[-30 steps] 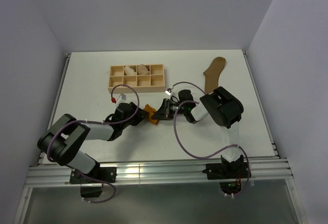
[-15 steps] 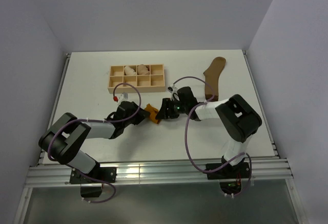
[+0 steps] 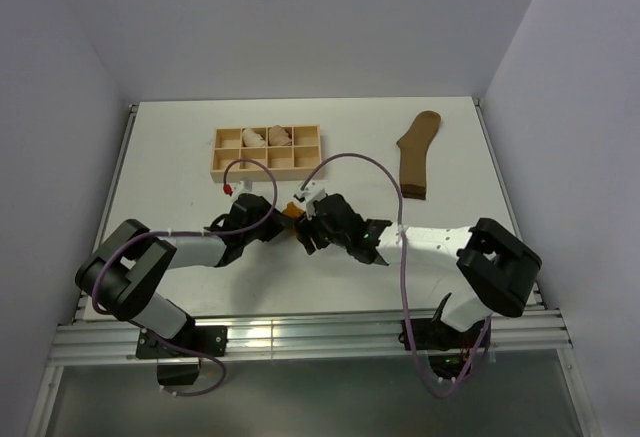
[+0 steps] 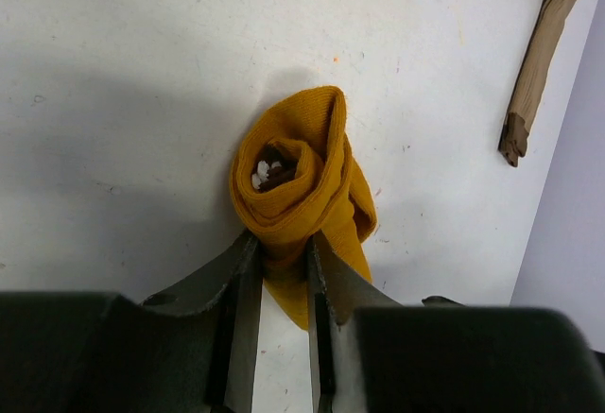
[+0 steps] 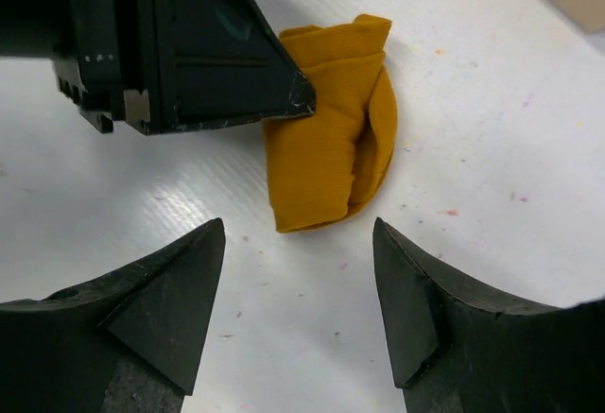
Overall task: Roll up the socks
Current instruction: Roll the sock at the center of the board.
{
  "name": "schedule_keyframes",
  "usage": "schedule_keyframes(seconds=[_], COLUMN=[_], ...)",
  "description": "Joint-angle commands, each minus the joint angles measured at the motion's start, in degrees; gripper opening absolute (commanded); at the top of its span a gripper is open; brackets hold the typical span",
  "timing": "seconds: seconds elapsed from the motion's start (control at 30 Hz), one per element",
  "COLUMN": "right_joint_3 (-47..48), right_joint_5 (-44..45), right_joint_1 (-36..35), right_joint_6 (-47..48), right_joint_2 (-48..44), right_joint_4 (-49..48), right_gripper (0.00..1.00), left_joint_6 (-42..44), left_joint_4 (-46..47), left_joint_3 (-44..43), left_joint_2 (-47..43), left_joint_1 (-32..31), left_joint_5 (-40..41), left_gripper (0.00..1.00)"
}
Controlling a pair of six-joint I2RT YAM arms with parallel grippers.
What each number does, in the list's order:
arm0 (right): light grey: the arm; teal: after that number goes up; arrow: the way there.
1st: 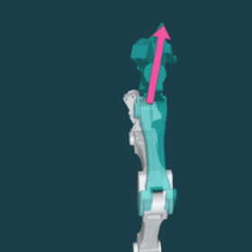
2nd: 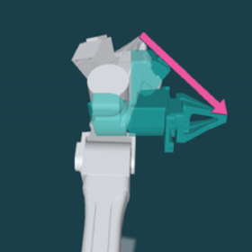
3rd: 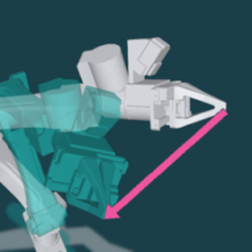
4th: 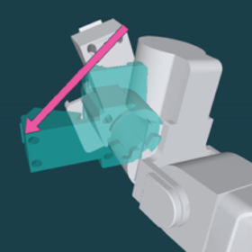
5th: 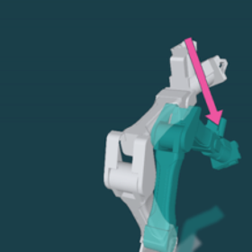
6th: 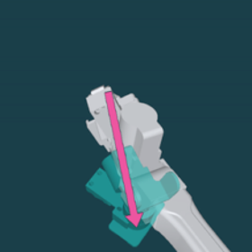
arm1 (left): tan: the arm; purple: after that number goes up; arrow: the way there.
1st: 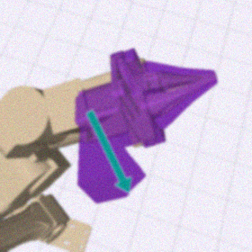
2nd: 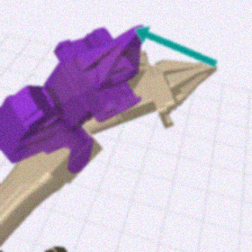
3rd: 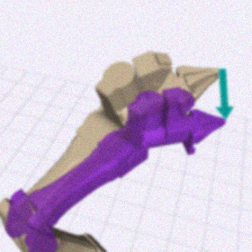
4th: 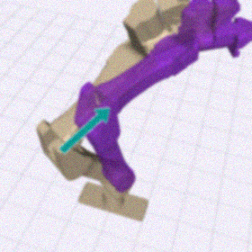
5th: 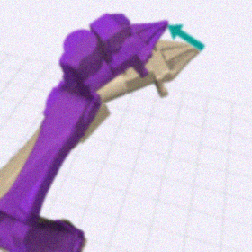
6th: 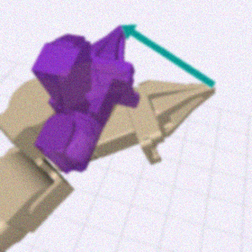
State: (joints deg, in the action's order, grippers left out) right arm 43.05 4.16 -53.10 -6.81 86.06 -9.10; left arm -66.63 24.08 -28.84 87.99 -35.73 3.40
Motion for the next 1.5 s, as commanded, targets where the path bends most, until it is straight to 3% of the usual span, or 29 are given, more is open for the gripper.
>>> schedule_keyframes(seconds=[0.0,0.3,0.73,0.93,1.03,1.17,1.27,1.33,1.47], right_joint_3=[1.9,5.0,8.2,8.9,9.4,9.9,9.7,9.4,7.5], right_joint_5=[12.8,21.8,28.7,28.4,28.4,26.7,25.0,22.7,18.0], right_joint_1=[-3.8,-10.8,-13.1,-13.1,-13.1,-13.1,-12.9,-12.2,-10.4], right_joint_6=[8.6,16.3,22.7,22.5,22.5,21.1,19.1,16.7,12.3], right_joint_2=[1.6,9.7,18.3,20.5,21.6,22.7,22.8,22.7,21.0], right_joint_4=[-0.1,-4.4,-8.7,-9.1,-8.1,-6.8,-5.8,-4.7,-4.9], right_gripper=[0.71,0.7,0.66,0.51,0.31,0.14,0.01,0.0,0.0], left_joint_6=[2.2,2.4,2.0,1.9,1.7,0.7,-0.5,-1.0,-2.3], left_joint_4=[-3.9,-4.7,-5.1,-5.0,-5.0,-4.6,-4.0,-4.0,-5.2], left_joint_3=[-1.0,-1.7,-1.8,-1.8,-1.9,-1.3,-0.2,0.1,1.2], left_joint_2=[0.4,0.3,0.4,0.3,0.3,-0.4,-1.6,-2.2,-4.7], left_joint_1=[-0.4,-0.4,-0.5,-0.5,-0.5,-0.5,-0.4,-0.4,-0.3], left_joint_5=[-0.1,-0.9,-1.6,-2.0,-2.2,-2.3,-1.6,-1.3,0.7], left_gripper=[0.06,0.06,0.06,0.06,0.06,0.08,0.21,0.3,0.61])
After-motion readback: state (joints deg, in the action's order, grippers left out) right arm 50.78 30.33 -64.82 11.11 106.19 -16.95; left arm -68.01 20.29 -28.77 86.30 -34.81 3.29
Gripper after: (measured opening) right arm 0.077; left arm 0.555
